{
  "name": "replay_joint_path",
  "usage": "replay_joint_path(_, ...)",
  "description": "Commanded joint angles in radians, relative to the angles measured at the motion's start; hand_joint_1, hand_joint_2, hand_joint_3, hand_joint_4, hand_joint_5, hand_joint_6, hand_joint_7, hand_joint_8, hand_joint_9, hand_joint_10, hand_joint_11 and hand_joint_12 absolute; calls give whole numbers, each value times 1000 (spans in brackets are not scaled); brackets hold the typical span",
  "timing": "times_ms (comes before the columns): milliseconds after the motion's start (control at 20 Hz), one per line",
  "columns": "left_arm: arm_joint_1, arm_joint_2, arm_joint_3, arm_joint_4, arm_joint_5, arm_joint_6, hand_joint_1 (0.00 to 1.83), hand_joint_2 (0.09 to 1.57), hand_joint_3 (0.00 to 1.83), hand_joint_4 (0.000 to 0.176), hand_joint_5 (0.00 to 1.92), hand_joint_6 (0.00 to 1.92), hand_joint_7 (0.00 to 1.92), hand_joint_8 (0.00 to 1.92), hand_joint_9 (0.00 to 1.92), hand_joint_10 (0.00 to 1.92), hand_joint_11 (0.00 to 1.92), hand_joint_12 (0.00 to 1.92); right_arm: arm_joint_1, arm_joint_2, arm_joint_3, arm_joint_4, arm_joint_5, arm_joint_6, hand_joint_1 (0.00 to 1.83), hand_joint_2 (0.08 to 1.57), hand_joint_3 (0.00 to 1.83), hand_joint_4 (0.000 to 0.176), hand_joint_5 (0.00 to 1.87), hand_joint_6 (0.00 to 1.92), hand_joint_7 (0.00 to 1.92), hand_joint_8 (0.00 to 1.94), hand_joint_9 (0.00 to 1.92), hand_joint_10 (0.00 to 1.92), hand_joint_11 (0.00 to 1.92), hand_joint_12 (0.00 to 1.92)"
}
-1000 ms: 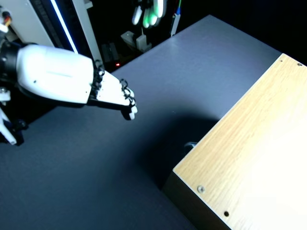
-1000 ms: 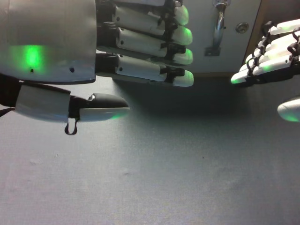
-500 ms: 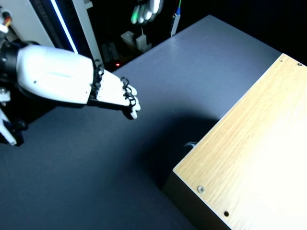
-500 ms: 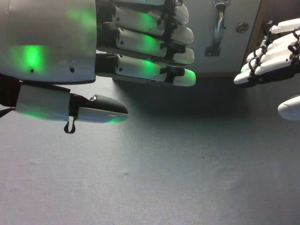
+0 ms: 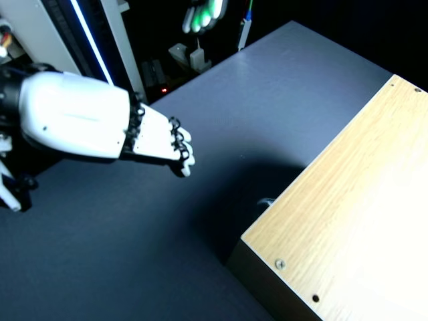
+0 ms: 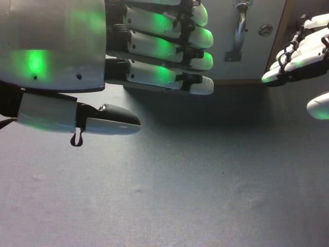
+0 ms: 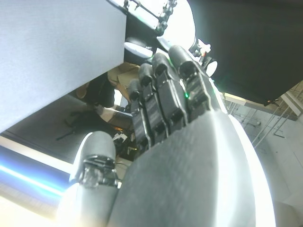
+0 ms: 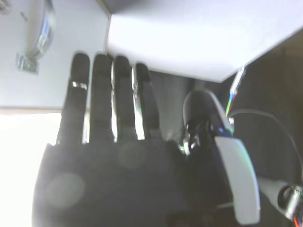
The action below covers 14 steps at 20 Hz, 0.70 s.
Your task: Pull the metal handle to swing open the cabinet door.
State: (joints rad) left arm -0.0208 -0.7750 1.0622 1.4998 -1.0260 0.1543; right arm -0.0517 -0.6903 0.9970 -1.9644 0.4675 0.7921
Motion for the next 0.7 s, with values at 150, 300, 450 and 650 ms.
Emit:
replay_joint_path(150,-8,6,0,-98,-25,9,0,1570,8,0,411,0,424,2,380,3,54,719,-8,-9,32,90,-28,6,0,1496,7,0,361,5,363,1,311,2,0,840)
replay_joint_path(300,-8,6,0,-98,-25,9,0,1570,8,0,403,0,415,0,372,0,48,716,-27,-31,62,128,-28,6,0,1497,4,0,369,5,369,2,317,3,0,864)
replay_joint_path(450,-8,6,0,-98,-25,9,0,1569,7,0,411,3,421,3,377,2,53,715,-46,-59,86,152,-28,6,0,1498,4,0,369,4,366,0,315,2,0,861)
replay_joint_path(650,-8,6,0,-98,-25,9,0,1571,16,0,414,2,419,0,375,0,47,711,-61,-91,115,181,-45,6,0,1500,3,0,359,0,357,0,309,0,0,842)
